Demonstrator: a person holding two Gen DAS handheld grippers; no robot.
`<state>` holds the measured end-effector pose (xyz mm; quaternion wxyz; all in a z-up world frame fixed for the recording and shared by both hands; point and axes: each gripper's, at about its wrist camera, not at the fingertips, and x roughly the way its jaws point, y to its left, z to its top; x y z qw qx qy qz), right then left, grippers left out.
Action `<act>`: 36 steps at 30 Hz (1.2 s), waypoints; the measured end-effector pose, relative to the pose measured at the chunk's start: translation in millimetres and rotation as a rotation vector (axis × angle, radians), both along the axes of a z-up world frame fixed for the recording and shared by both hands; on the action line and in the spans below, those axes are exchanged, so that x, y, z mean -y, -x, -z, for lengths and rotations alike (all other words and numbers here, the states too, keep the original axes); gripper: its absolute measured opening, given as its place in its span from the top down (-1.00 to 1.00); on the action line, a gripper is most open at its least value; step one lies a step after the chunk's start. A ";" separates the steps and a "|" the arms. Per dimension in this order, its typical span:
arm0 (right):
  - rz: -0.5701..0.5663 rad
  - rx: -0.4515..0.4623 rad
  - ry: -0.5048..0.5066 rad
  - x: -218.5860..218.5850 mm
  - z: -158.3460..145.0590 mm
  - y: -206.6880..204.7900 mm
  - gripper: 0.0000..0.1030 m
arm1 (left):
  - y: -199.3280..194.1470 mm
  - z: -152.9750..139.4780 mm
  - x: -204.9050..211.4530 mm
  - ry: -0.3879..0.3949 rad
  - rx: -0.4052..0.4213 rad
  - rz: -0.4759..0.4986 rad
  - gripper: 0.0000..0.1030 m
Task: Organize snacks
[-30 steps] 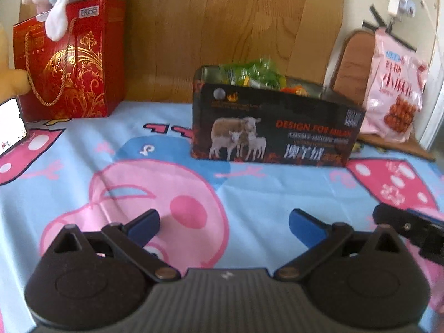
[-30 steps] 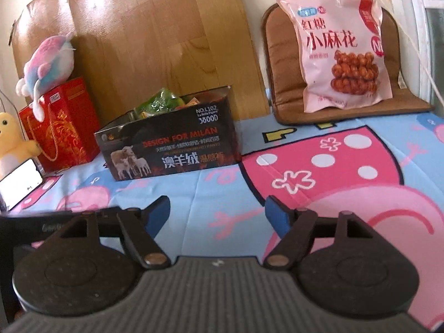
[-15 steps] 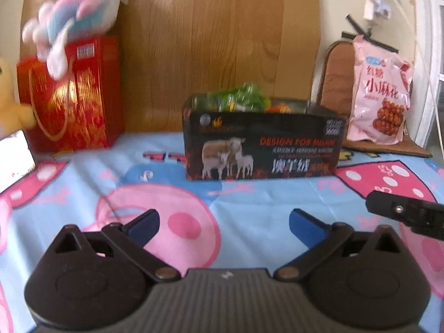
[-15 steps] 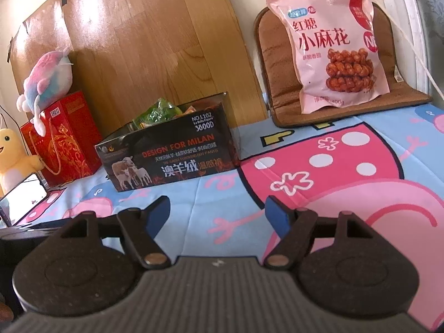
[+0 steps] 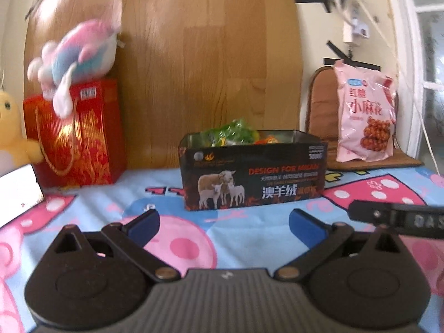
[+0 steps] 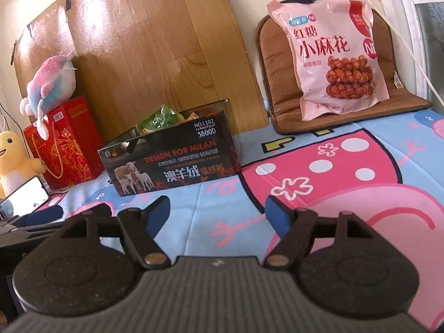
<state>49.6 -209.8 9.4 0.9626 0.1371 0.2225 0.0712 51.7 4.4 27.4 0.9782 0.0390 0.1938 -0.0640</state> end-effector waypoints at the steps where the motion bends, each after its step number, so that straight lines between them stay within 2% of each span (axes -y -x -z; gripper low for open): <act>1: 0.000 0.007 0.002 -0.2 -0.1 0.9 -0.51 | 2.5 0.3 2.6 -0.023 0.004 -0.006 -1.00; 4: -0.003 0.019 0.010 -1.9 -1.0 2.6 -0.51 | 0.5 1.9 8.9 -0.077 -0.020 -0.052 -1.00; 6: -0.003 0.020 0.008 -1.5 -1.2 2.6 -0.52 | -4.3 3.7 9.0 -0.085 -0.050 -0.065 -1.00; 11: -0.003 0.022 0.006 -1.5 -1.0 3.4 -0.54 | -5.0 4.8 1.8 -0.053 -0.063 -0.098 -1.00; 22: -0.005 0.030 0.010 -2.3 -1.7 5.8 -0.55 | -9.3 3.4 -11.6 0.028 -0.078 -0.073 -1.00; 36: -0.008 0.008 0.038 -5.5 -0.8 4.0 -0.55 | -13.0 5.4 -6.4 -0.014 -0.104 -0.080 -1.00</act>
